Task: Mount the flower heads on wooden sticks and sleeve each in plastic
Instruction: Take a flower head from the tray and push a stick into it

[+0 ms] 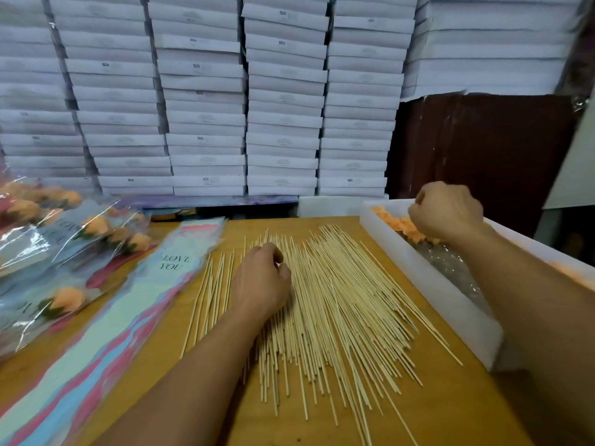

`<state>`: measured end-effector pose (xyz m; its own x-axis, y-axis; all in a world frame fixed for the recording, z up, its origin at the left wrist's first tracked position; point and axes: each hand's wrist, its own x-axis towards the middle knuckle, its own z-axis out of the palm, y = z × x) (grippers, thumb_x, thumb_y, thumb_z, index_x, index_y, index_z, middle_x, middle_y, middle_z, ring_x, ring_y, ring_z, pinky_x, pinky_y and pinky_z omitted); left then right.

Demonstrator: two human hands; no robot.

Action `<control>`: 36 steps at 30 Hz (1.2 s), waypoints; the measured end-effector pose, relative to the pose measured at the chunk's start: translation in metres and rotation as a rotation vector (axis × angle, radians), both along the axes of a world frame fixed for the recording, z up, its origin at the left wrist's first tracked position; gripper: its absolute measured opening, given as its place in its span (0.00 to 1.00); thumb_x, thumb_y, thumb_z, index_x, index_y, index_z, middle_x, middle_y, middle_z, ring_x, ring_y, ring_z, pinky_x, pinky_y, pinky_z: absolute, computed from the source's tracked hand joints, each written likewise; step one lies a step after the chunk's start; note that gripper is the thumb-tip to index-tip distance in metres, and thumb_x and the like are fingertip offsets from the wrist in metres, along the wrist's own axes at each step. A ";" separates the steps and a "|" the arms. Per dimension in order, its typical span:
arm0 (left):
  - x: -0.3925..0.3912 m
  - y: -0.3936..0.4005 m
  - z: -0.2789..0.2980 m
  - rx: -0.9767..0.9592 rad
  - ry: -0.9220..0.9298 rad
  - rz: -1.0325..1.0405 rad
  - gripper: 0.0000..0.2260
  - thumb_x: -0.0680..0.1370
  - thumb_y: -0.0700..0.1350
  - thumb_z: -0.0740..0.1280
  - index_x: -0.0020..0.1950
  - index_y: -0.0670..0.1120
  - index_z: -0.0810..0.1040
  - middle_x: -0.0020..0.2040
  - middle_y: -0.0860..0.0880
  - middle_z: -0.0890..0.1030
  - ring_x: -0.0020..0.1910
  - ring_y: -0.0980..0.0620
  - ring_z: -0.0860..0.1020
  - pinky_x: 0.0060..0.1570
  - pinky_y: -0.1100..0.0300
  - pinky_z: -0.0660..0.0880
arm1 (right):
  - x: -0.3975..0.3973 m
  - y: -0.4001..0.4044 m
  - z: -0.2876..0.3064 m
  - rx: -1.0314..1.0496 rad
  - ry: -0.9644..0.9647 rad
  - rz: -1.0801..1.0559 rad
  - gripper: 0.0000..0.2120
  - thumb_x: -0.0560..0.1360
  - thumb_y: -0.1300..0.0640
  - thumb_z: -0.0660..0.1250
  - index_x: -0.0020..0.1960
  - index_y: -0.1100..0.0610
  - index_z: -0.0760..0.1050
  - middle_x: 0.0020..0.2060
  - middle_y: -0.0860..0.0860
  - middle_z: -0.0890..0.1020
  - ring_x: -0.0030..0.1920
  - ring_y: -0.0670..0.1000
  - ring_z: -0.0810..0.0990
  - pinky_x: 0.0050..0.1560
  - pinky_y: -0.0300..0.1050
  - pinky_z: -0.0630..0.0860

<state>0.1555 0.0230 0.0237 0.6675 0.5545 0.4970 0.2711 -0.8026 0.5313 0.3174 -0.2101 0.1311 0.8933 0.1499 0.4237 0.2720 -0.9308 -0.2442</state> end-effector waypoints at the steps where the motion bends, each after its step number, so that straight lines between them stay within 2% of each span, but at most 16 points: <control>1: 0.000 0.000 0.000 -0.004 0.000 -0.005 0.04 0.78 0.45 0.68 0.52 0.50 0.78 0.49 0.51 0.79 0.46 0.51 0.78 0.49 0.50 0.80 | 0.009 -0.018 -0.003 -0.062 0.006 -0.076 0.11 0.76 0.56 0.64 0.56 0.57 0.78 0.53 0.59 0.81 0.58 0.62 0.74 0.46 0.51 0.69; 3: 0.000 0.000 0.001 -0.006 -0.001 -0.009 0.04 0.78 0.45 0.68 0.52 0.49 0.78 0.49 0.51 0.79 0.46 0.51 0.78 0.49 0.50 0.80 | 0.021 -0.054 -0.008 -0.146 0.036 -0.202 0.12 0.76 0.55 0.66 0.57 0.58 0.77 0.53 0.60 0.80 0.58 0.63 0.74 0.48 0.52 0.69; 5: 0.000 -0.001 0.001 -0.006 0.003 -0.010 0.04 0.78 0.45 0.68 0.52 0.49 0.78 0.49 0.51 0.79 0.46 0.51 0.78 0.49 0.50 0.80 | 0.026 -0.087 -0.007 -0.226 0.132 -0.268 0.14 0.75 0.52 0.71 0.56 0.58 0.77 0.48 0.57 0.79 0.53 0.60 0.78 0.49 0.52 0.75; 7: -0.001 -0.004 0.002 -0.021 0.011 -0.017 0.04 0.78 0.45 0.68 0.52 0.49 0.78 0.49 0.51 0.79 0.46 0.51 0.78 0.49 0.50 0.80 | 0.030 -0.111 -0.001 -0.283 0.372 -0.211 0.21 0.73 0.44 0.76 0.53 0.60 0.78 0.45 0.56 0.82 0.48 0.58 0.82 0.50 0.54 0.82; 10: -0.002 -0.006 0.002 -0.061 0.020 -0.034 0.04 0.78 0.44 0.67 0.53 0.48 0.78 0.51 0.50 0.79 0.46 0.50 0.78 0.49 0.49 0.80 | 0.021 -0.125 0.012 -0.347 0.819 -0.057 0.34 0.61 0.38 0.80 0.56 0.60 0.80 0.48 0.59 0.83 0.47 0.60 0.84 0.47 0.52 0.84; 13: -0.001 -0.008 0.003 -0.064 0.026 -0.030 0.04 0.79 0.44 0.68 0.53 0.48 0.78 0.51 0.50 0.79 0.47 0.50 0.78 0.50 0.49 0.80 | 0.010 -0.126 0.010 -0.536 0.959 0.052 0.34 0.58 0.43 0.85 0.59 0.55 0.78 0.51 0.57 0.82 0.49 0.58 0.83 0.38 0.46 0.81; 15: -0.001 -0.009 0.003 -0.064 0.028 -0.035 0.04 0.79 0.44 0.68 0.53 0.48 0.78 0.51 0.50 0.79 0.47 0.50 0.78 0.50 0.49 0.80 | 0.007 -0.122 0.001 -0.602 0.915 0.074 0.25 0.64 0.52 0.84 0.56 0.52 0.76 0.51 0.56 0.81 0.51 0.59 0.84 0.37 0.42 0.81; 18: -0.002 -0.011 0.003 -0.071 0.035 -0.037 0.05 0.79 0.44 0.67 0.54 0.48 0.78 0.51 0.50 0.79 0.48 0.50 0.78 0.51 0.48 0.80 | 0.012 -0.120 -0.009 -0.733 0.763 0.101 0.10 0.73 0.54 0.75 0.51 0.48 0.77 0.51 0.52 0.82 0.50 0.54 0.85 0.42 0.40 0.83; 20: -0.002 -0.011 0.004 -0.081 0.041 -0.036 0.04 0.79 0.44 0.67 0.53 0.48 0.78 0.51 0.50 0.79 0.48 0.50 0.78 0.51 0.48 0.80 | 0.014 -0.121 -0.011 -0.753 0.721 0.113 0.03 0.76 0.53 0.72 0.49 0.49 0.80 0.46 0.48 0.84 0.45 0.49 0.85 0.39 0.36 0.81; 23: -0.003 -0.011 0.005 -0.088 0.044 -0.036 0.03 0.79 0.44 0.67 0.52 0.48 0.78 0.50 0.50 0.79 0.47 0.50 0.78 0.50 0.48 0.80 | 0.015 -0.126 -0.002 -0.682 0.713 0.112 0.04 0.74 0.54 0.75 0.45 0.54 0.84 0.31 0.46 0.85 0.30 0.44 0.82 0.31 0.34 0.74; 24: -0.003 -0.011 0.005 -0.093 0.041 -0.038 0.03 0.79 0.44 0.67 0.52 0.48 0.78 0.51 0.50 0.79 0.47 0.50 0.78 0.50 0.48 0.80 | 0.015 -0.127 0.006 -0.640 0.687 0.110 0.05 0.72 0.54 0.77 0.42 0.55 0.84 0.27 0.47 0.83 0.27 0.44 0.79 0.30 0.36 0.73; 26: -0.003 -0.012 0.006 -0.099 0.028 -0.043 0.04 0.79 0.44 0.67 0.53 0.48 0.78 0.51 0.50 0.79 0.48 0.50 0.78 0.51 0.48 0.80 | 0.012 -0.126 0.026 -0.500 0.513 0.155 0.08 0.70 0.53 0.77 0.37 0.57 0.85 0.25 0.49 0.82 0.27 0.46 0.78 0.31 0.42 0.74; 29: -0.004 -0.015 0.008 -0.120 -0.021 -0.050 0.04 0.80 0.45 0.67 0.53 0.47 0.78 0.50 0.51 0.79 0.48 0.50 0.78 0.51 0.51 0.79 | -0.005 -0.104 0.044 -0.082 0.210 0.326 0.12 0.71 0.49 0.76 0.33 0.54 0.84 0.28 0.53 0.82 0.31 0.53 0.78 0.34 0.49 0.74; 31: -0.006 -0.017 0.010 -0.156 -0.090 -0.091 0.03 0.80 0.45 0.67 0.53 0.48 0.78 0.47 0.52 0.79 0.47 0.52 0.77 0.49 0.55 0.77 | -0.032 -0.072 0.044 0.184 0.238 0.454 0.11 0.67 0.46 0.75 0.35 0.54 0.84 0.26 0.53 0.79 0.26 0.49 0.73 0.26 0.45 0.69; 32: -0.007 -0.018 0.011 -0.176 -0.126 -0.121 0.03 0.80 0.45 0.67 0.53 0.49 0.78 0.45 0.54 0.78 0.46 0.54 0.77 0.48 0.57 0.77 | -0.046 -0.055 0.040 0.243 0.290 0.508 0.11 0.66 0.45 0.75 0.36 0.53 0.85 0.24 0.51 0.78 0.24 0.47 0.71 0.23 0.41 0.66; 36: -0.013 -0.023 0.015 -0.226 -0.226 -0.254 0.06 0.80 0.47 0.68 0.57 0.52 0.77 0.44 0.58 0.78 0.44 0.62 0.76 0.42 0.71 0.73 | -0.081 0.013 0.016 0.272 0.411 0.588 0.09 0.65 0.48 0.77 0.35 0.54 0.84 0.23 0.49 0.73 0.26 0.48 0.67 0.22 0.41 0.61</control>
